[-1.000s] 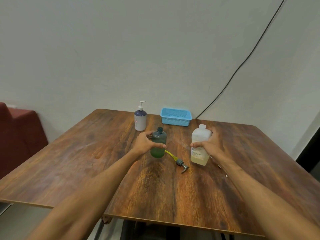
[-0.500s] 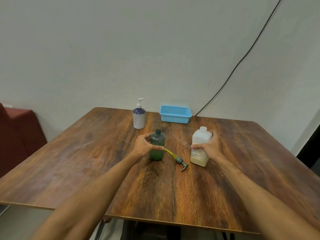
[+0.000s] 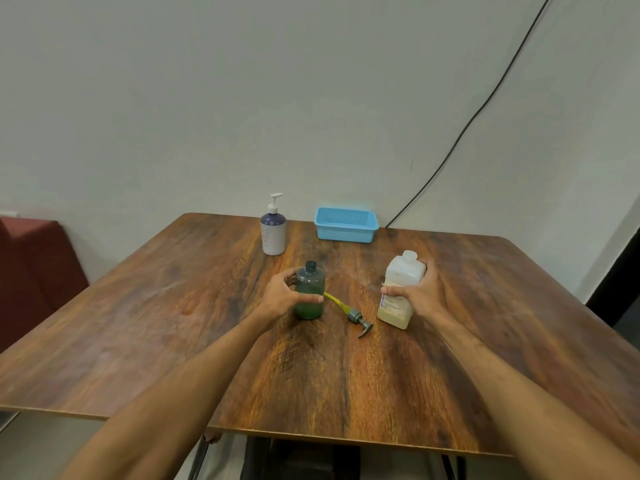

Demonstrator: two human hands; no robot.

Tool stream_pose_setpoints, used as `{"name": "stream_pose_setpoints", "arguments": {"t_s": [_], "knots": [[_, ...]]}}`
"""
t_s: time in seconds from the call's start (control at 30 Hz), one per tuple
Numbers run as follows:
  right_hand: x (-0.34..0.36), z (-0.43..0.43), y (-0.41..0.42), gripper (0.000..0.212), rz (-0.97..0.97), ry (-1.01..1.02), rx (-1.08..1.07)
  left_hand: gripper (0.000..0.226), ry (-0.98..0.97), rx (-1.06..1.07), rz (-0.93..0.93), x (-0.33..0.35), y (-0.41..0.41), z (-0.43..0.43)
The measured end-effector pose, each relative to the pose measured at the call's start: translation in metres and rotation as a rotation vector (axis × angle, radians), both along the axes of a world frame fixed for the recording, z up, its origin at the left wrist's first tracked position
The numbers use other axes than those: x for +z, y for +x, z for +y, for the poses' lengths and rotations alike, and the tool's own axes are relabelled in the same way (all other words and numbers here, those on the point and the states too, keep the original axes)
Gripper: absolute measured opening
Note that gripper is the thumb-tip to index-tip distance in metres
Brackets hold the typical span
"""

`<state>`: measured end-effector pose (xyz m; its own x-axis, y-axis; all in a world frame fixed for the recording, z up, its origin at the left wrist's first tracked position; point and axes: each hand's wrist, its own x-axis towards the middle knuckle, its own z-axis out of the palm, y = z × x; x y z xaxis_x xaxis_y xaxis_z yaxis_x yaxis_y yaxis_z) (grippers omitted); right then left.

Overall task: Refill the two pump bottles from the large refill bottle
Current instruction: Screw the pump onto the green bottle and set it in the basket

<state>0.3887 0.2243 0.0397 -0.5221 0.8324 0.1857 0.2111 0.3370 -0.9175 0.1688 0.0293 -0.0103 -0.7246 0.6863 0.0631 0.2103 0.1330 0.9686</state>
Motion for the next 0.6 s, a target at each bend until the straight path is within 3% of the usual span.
{"name": "stream_pose_setpoints", "arguments": {"t_s": [0.1,0.37,0.47,0.53,0.6], "knots": [[-0.002,0.0,0.003,0.089,-0.013,0.0,0.014,0.058,-0.024,-0.045,-0.024,-0.001,0.003,-0.001],[-0.008,-0.006,0.009,0.106,-0.011,0.018,0.026,0.076,-0.041,-0.055,-0.036,0.0,0.007,-0.003],[-0.011,-0.018,0.011,0.114,0.069,0.117,-0.087,0.082,-0.028,-0.051,-0.037,0.001,0.006,-0.006],[-0.014,-0.028,0.013,0.098,0.14,0.338,-0.245,0.098,-0.005,-0.046,-0.04,0.002,0.005,-0.008],[-0.015,-0.044,0.012,0.067,0.245,0.617,-0.34,0.11,0.013,-0.036,-0.031,0.004,0.006,-0.011]]}}
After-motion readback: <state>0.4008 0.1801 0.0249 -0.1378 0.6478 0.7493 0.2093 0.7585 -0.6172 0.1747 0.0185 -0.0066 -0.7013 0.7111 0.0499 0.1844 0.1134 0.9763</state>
